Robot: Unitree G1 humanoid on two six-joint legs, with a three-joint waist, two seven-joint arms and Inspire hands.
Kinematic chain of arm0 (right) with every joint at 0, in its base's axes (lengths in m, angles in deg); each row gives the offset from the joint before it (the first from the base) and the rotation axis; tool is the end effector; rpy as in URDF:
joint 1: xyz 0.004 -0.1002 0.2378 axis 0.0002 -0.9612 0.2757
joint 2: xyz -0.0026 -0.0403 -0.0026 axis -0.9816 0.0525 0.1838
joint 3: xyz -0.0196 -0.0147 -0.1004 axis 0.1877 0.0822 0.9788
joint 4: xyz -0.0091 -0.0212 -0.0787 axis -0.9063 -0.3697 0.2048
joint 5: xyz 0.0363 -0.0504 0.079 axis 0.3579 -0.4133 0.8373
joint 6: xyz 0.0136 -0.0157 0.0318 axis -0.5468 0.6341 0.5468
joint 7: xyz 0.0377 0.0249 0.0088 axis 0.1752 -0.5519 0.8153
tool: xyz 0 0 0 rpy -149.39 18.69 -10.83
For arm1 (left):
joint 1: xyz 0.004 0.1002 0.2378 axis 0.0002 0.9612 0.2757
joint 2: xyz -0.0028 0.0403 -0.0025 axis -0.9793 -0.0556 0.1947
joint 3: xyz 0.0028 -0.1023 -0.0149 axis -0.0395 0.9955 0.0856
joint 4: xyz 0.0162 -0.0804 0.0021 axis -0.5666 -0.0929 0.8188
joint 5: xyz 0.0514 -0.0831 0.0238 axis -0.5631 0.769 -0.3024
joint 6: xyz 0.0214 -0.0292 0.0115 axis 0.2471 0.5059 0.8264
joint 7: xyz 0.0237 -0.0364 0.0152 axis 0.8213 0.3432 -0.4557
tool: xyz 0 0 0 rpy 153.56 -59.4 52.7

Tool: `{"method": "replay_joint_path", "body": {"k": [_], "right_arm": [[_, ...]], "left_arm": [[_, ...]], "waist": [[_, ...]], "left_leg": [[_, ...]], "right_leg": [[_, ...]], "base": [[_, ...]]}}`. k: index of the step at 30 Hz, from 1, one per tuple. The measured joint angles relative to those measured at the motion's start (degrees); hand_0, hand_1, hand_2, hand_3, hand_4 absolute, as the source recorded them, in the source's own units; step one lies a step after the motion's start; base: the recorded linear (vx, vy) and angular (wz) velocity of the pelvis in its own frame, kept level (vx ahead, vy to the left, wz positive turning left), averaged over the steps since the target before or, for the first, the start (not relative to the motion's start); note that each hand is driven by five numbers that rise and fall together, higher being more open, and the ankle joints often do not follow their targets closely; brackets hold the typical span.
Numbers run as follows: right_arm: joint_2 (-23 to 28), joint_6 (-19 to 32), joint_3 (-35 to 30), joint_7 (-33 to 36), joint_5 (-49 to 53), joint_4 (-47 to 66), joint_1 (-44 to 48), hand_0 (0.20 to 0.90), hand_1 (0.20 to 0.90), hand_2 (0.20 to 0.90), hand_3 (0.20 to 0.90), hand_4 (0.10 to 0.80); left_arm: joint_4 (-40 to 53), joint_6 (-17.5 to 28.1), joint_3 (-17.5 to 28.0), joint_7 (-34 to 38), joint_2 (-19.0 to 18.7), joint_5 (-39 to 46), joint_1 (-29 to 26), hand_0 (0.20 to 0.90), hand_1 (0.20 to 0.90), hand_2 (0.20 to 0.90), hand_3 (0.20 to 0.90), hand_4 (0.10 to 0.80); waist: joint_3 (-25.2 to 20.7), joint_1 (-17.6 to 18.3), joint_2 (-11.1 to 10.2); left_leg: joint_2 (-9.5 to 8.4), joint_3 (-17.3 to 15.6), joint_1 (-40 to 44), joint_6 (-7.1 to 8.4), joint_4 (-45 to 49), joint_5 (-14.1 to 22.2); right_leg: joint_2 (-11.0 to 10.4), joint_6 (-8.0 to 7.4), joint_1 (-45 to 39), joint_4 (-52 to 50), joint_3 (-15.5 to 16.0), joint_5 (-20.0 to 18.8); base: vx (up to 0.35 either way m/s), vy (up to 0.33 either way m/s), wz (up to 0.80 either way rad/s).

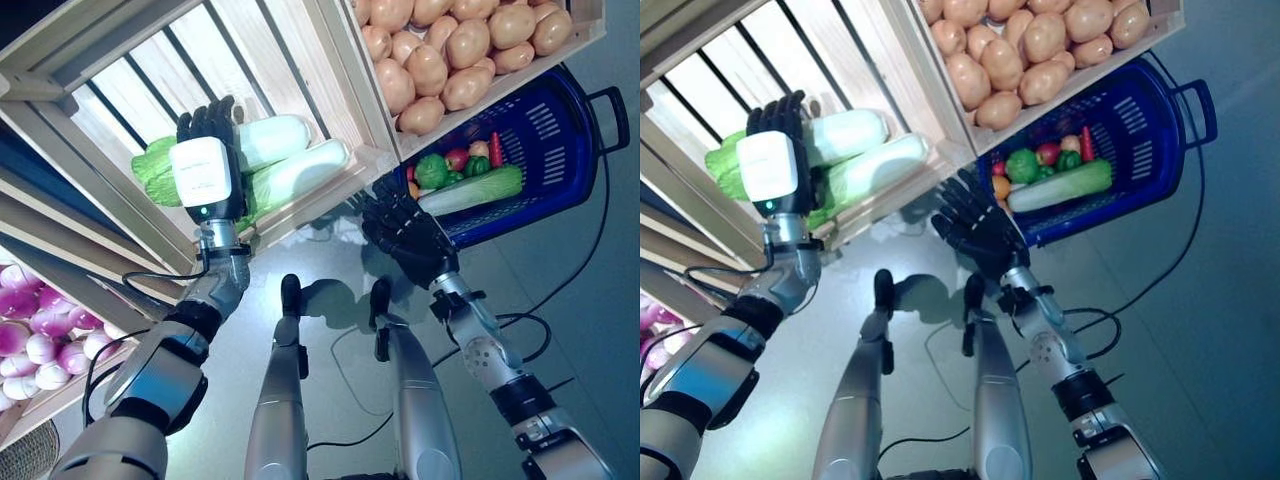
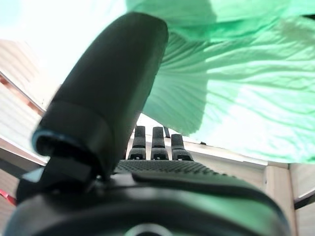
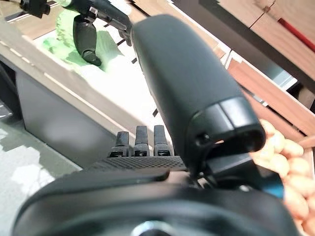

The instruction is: Put vegetables into the basket

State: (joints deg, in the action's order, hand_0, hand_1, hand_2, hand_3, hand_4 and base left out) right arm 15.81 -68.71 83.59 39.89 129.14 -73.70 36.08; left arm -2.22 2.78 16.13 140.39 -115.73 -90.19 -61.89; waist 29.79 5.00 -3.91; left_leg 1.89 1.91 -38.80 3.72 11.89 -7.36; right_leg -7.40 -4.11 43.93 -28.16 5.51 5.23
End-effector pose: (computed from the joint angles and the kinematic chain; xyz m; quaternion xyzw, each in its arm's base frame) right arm 0.2786 -0.1533 0.0933 0.2934 -0.0766 0.2396 0.9223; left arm 0.3418 0.2076 0.1196 0.5684 -0.2627 0.3138 0.7138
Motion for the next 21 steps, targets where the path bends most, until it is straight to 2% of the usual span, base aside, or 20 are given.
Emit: {"method": "replay_joint_path", "body": {"k": [4, 19, 20, 21], "right_arm": [[0.04, 0.21, -0.15, 0.01, 0.01, 0.0, 1.86, 0.9, 0.9, 0.9, 0.9, 0.8], [-1.06, 0.3, -0.11, 1.03, -2.24, -0.2, 4.54, 0.9, 0.9, 0.9, 0.9, 0.8], [-1.06, 0.3, -0.11, 1.03, -2.24, -0.2, 4.61, 0.9, 0.9, 0.9, 0.9, 0.8], [-1.06, 0.32, -0.12, 1.04, -2.24, -0.2, 4.7, 0.9, 0.9, 0.9, 0.9, 0.8]], "left_arm": [[-0.52, 0.0, -0.23, 1.44, -0.3, 0.0, -1.73, 0.9, 0.9, 0.9, 0.9, 0.8], [-1.54, -0.2, -0.04, 5.19, -0.16, -0.12, -6.65, 0.9, 0.9, 0.9, 0.9, 0.8], [-1.7, -0.25, -0.05, 5.19, -0.15, -0.14, -6.79, 0.778, 0.778, 0.778, 0.778, 0.718], [-1.79, -0.36, -0.05, 5.19, -0.16, -0.16, -6.99, 0.516, 0.516, 0.516, 0.516, 0.544]], "waist": [[-0.03, 0.22, -1.09], [-0.02, 0.08, -1.3], [-0.02, 0.1, -1.3], [-0.02, 0.12, -1.31]], "left_leg": [[0.07, 0.13, -1.39, 0.07, 0.72, 0.06], [0.09, 0.89, -7.23, 0.52, 2.89, 0.24], [0.08, 0.93, -7.31, 0.52, 2.97, 0.24], [0.07, 0.99, -7.62, 0.54, 3.41, 0.34]], "right_leg": [[0.24, -0.03, 1.16, -0.19, -0.18, -0.01], [0.47, 0.25, 6.61, -2.15, -0.15, 0.13], [0.47, 0.25, 6.62, -2.15, -0.14, 0.13], [0.48, 0.25, 6.71, -2.19, -0.13, 0.14]], "base": [[-0.008, 0.003, 0.0], [-0.001, -0.007, 0.01], [0.0, 0.0, 0.0], [0.0, 0.0, 0.0]]}}
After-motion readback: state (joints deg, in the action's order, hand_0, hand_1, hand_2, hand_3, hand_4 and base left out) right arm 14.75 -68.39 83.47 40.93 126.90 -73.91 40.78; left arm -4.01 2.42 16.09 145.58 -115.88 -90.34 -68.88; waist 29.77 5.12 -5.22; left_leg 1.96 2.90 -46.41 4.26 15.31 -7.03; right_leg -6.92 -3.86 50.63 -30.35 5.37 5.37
